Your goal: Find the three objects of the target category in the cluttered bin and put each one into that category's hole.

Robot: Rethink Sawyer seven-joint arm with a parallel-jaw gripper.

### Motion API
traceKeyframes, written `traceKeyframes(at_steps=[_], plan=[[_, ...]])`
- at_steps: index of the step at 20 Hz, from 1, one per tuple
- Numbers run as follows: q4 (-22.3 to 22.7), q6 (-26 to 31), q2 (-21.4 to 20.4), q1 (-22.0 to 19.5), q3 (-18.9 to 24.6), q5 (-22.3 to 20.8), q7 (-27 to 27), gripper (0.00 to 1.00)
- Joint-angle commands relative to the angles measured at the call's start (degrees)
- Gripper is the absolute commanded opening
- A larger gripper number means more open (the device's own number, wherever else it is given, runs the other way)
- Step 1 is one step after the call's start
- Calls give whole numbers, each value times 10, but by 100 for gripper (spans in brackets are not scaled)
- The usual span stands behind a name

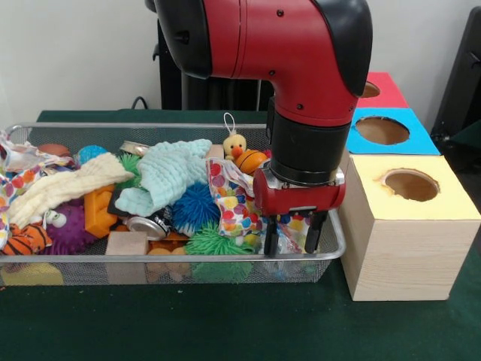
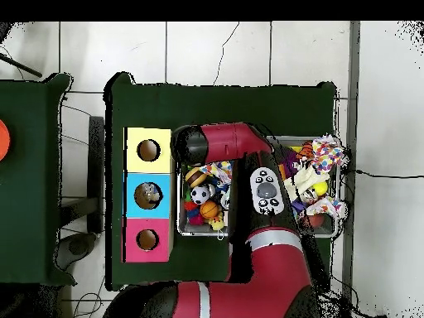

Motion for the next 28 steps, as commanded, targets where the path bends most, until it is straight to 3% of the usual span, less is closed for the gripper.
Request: traceKeyframes(at_steps=[1,10,15,16,20,28], plan=[[-5,-51,78,-7,-1,-1,89,100],[-2,-55,81,-4,-4,1,91,100],[-13,-30,84,3,-9,8,94,100],[-14,-37,84,4,-12,9,95,0],[-14,-5,81,2,-7,19,82,0],[-8,-13,78,2,-7,24,74,0]])
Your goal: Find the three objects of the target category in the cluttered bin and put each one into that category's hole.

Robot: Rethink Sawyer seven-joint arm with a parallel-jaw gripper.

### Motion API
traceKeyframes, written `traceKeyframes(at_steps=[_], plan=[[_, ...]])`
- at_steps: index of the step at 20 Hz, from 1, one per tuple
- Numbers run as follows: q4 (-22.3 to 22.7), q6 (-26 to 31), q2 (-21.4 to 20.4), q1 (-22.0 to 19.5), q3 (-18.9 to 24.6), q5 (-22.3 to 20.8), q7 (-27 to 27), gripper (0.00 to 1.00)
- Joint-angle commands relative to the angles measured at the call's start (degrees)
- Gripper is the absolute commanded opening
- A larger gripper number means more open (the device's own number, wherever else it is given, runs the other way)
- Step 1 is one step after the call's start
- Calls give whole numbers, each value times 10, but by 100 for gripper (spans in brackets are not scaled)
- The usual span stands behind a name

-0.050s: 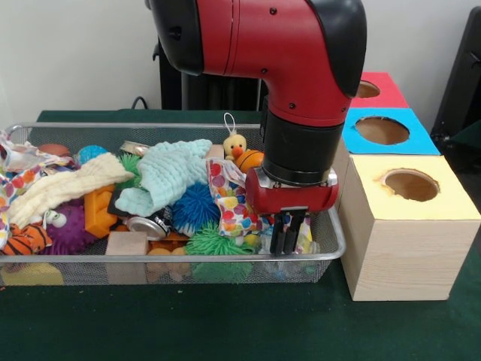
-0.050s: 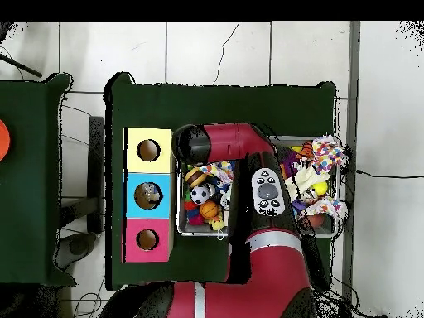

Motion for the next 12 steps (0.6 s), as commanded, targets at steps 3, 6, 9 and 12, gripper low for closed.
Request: traceKeyframes(at_steps=[3,6,9,12], plan=[[10,-13,63,-5,17,10,71,0],[32,21,26,-2,20,27,71,0],[57,37,-9,4,18,36,74,0],[70,34,-25,8,15,39,78,0]])
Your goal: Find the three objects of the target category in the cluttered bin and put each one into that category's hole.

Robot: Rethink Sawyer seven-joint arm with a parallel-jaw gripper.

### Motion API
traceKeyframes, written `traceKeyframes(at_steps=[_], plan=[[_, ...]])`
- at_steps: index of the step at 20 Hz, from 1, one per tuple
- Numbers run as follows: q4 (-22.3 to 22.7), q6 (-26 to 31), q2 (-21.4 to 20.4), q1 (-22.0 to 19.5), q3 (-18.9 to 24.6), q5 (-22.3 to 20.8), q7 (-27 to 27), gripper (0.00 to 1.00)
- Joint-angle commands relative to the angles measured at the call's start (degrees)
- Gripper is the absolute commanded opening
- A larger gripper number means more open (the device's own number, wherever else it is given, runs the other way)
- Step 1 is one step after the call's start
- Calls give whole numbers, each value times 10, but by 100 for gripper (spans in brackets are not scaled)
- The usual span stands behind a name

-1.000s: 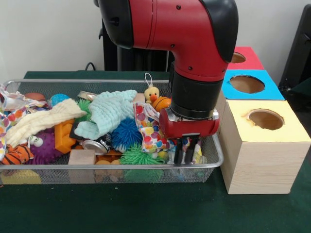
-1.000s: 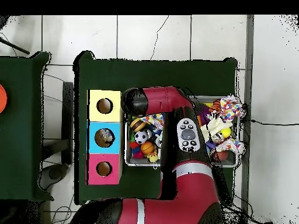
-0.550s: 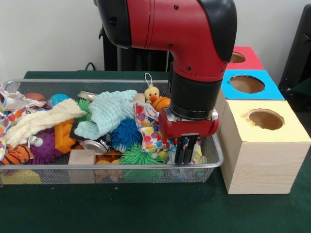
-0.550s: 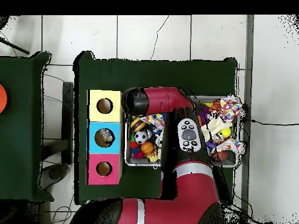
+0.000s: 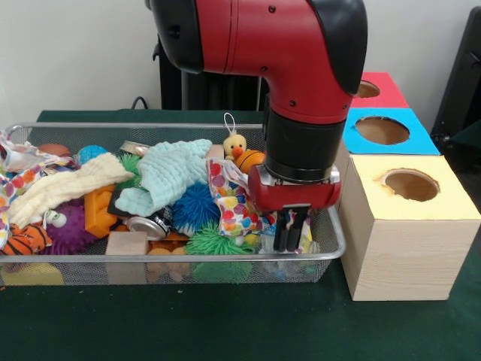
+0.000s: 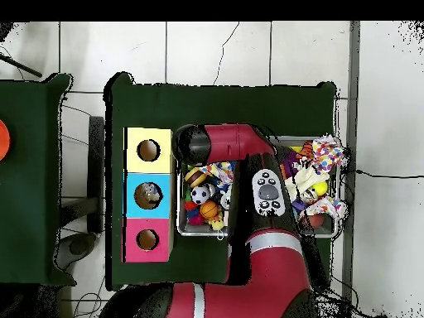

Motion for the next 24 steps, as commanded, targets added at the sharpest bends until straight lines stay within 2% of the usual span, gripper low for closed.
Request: traceKeyframes(at_steps=[1,7,12,18,24], plan=[[66,34,-24,6,17,25,75,0],[80,56,-53,11,15,37,74,0],[86,57,-61,12,11,41,70,0],[51,33,-11,9,8,29,62,0],[44,9,9,5,9,24,61,0]])
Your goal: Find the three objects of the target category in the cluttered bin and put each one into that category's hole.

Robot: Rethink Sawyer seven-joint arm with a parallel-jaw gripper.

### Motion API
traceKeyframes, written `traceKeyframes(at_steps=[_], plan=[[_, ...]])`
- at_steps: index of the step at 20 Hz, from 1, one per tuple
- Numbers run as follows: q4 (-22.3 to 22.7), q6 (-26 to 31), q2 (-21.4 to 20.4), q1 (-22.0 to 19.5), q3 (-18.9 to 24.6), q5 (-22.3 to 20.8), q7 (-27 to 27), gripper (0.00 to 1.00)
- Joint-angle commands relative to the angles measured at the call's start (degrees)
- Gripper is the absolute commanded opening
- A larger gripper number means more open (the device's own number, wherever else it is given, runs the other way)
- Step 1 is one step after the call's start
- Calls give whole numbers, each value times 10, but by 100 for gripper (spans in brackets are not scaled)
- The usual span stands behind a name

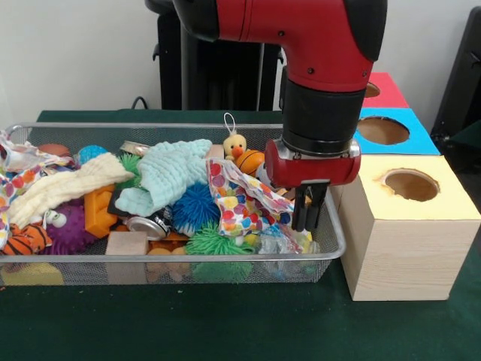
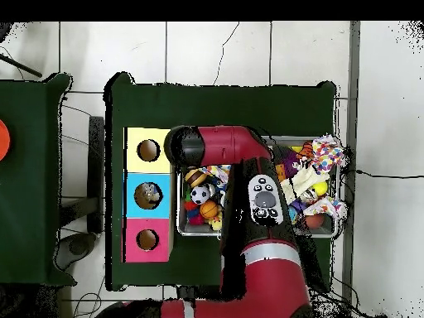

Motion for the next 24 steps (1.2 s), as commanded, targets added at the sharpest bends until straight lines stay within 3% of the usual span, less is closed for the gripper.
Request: traceKeyframes(at_steps=[1,15,16,20,24], plan=[[11,4,47,-5,9,-3,61,0],[18,-2,53,-11,16,5,63,0],[26,-13,52,-17,23,8,62,100],[-4,55,54,1,5,12,64,100],[12,-4,61,-9,14,4,65,100]])
